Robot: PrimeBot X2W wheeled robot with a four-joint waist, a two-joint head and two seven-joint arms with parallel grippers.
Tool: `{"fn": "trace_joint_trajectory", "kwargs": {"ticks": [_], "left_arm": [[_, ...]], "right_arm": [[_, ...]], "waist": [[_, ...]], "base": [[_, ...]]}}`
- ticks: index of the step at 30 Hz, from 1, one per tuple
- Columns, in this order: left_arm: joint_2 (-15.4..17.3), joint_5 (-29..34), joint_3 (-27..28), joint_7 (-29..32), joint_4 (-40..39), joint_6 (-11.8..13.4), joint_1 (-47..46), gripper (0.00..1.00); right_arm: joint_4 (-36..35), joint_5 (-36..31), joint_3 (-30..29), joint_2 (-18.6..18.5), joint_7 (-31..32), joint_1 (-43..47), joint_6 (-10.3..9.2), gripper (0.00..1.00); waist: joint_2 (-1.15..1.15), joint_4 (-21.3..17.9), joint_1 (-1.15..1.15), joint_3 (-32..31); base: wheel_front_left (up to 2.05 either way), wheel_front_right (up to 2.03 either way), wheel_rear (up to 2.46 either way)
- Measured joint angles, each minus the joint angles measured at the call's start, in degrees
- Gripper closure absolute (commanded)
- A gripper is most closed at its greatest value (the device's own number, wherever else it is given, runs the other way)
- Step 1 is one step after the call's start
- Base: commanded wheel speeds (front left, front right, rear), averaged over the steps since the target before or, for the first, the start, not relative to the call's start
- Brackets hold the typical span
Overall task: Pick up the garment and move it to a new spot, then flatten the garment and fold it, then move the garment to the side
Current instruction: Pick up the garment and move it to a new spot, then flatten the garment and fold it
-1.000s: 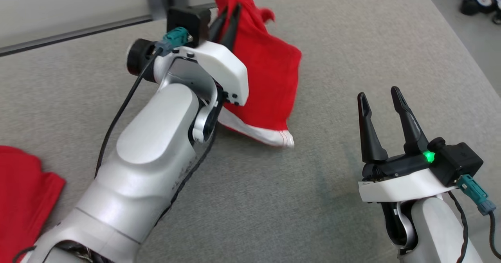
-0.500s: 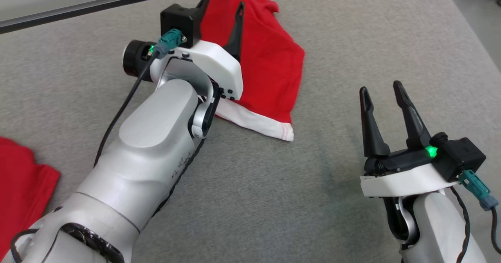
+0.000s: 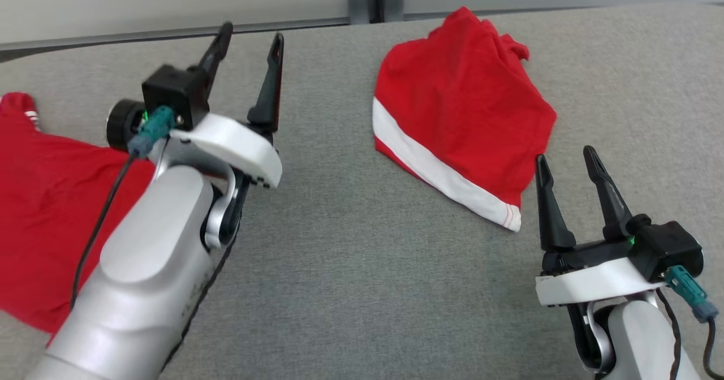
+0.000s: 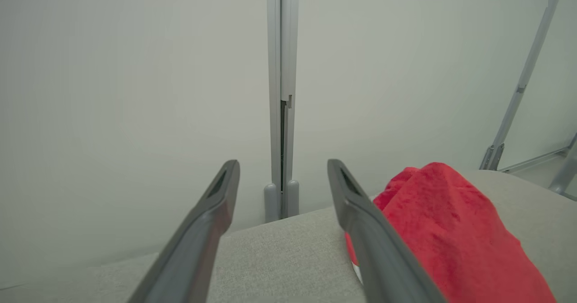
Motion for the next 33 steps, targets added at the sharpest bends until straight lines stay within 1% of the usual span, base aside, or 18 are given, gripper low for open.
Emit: {"fn": "trace_joint_trajectory", "kwargs": {"ticks": [4, 6, 8, 10, 13, 17, 18, 19, 20, 21, 23, 26, 27, 30, 33], "left_arm": [[1.09, 3.63, 3.36, 0.00, -7.75, -0.97, 9.60, 0.00], [1.78, 5.41, 5.48, 0.00, -11.17, -1.02, 14.89, 0.00], [1.64, 6.62, 8.09, -0.01, -14.49, -1.08, 20.08, 0.00], [0.68, 8.13, 10.60, -0.01, -17.36, -1.12, 25.02, 0.00], [-0.98, 10.93, 13.73, -0.01, -20.48, -2.38, 31.31, 0.00], [-4.08, 14.79, 17.95, -0.01, -23.02, -3.71, 37.06, 0.00], [-5.02, 15.10, 19.20, -0.01, -23.43, -4.26, 38.05, 0.00], [-6.19, 16.48, 20.97, -0.01, -23.98, -5.36, 39.45, 0.00], [-6.64, 17.06, 21.79, -0.01, -24.20, -5.89, 39.88, 0.00], [-6.64, 17.06, 21.79, -0.01, -24.20, -5.89, 39.88, 0.00], [-7.75, 18.58, 23.74, -0.01, -24.53, -7.39, 40.35, 0.00], [-8.29, 20.61, 24.30, -0.01, -24.23, -8.83, 40.31, 0.00], [-8.49, 20.98, 24.51, -0.01, -24.09, -9.21, 40.25, 0.00], [-8.81, 21.85, 24.60, -0.01, -23.77, -10.01, 39.74, 0.00], [-8.96, 22.07, 24.01, -0.01, -23.02, -10.61, 39.39, 0.00]], "right_arm": [[0.10, -0.65, -0.85, -0.03, 0.00, 1.77, 0.00, 0.00], [0.20, -0.87, -1.04, -0.01, 0.00, 2.42, 0.00, 0.00], [0.29, -1.16, -1.08, -0.02, 0.00, 3.12, 0.00, 0.00], [0.36, -1.19, -0.91, -0.02, 0.00, 3.73, 0.00, 0.00], [0.48, -1.18, -0.70, -0.02, 0.00, 4.49, 0.00, 0.00], [0.92, -1.10, -0.12, -0.01, 0.00, 5.67, 0.00, 0.00], [0.97, -1.08, 0.00, -0.02, 0.00, 5.86, 0.00, 0.00], [1.19, -1.07, 0.38, -0.02, 0.00, 6.28, 0.00, 0.00], [1.29, -1.05, 0.47, -0.02, 0.00, 6.36, 0.00, 0.00], [1.29, -1.05, 0.47, -0.02, 0.00, 6.36, 0.00, 0.00], [1.72, -0.85, 0.52, -0.02, 0.00, 6.42, 0.00, 0.00], [3.36, 0.79, -0.32, 0.01, 0.00, 6.42, 0.01, 0.00], [4.47, 1.58, -0.97, 0.02, 0.00, 6.38, 0.01, 0.00], [9.13, 1.25, -2.33, -0.08, 0.00, 6.09, 0.00, 0.00], [14.00, 3.03, -3.10, -0.04, -0.01, 4.59, 0.00, 0.00]], "waist": [[0.00, 3.44, 0.00, -2.46], [0.00, 4.68, 0.00, -3.95], [0.00, 5.67, 0.00, -5.37], [0.00, 6.43, 0.00, -6.58], [0.00, 7.15, 0.00, -7.96], [0.00, 7.08, 0.00, -8.93], [0.00, 6.94, 0.00, -8.99], [0.00, 6.66, 0.00, -9.09], [0.00, 6.53, 0.00, -9.14], [0.00, 6.53, 0.00, -9.14], [0.00, 6.26, 0.00, -9.12], [0.00, 6.24, 0.00, -8.67], [0.00, 6.26, 0.00, -8.46], [0.00, 6.60, 0.00, -7.52], [0.00, 7.23, 0.00, -6.42]], "base": [[0.00, 0.00, 0.00], [0.00, 0.00, 0.00], [0.00, 0.00, 0.00], [0.00, 0.00, 0.00], [0.00, 0.00, 0.00], [0.00, 0.00, 0.00], [0.00, 0.00, 0.00], [0.00, 0.00, 0.00], [0.00, 0.00, 0.00], [0.00, 0.00, 0.00], [0.00, 0.00, 0.00], [0.00, 0.00, 0.00], [0.00, 0.00, 0.00], [0.00, 0.00, 0.00], [0.00, 0.00, 0.00]]}}
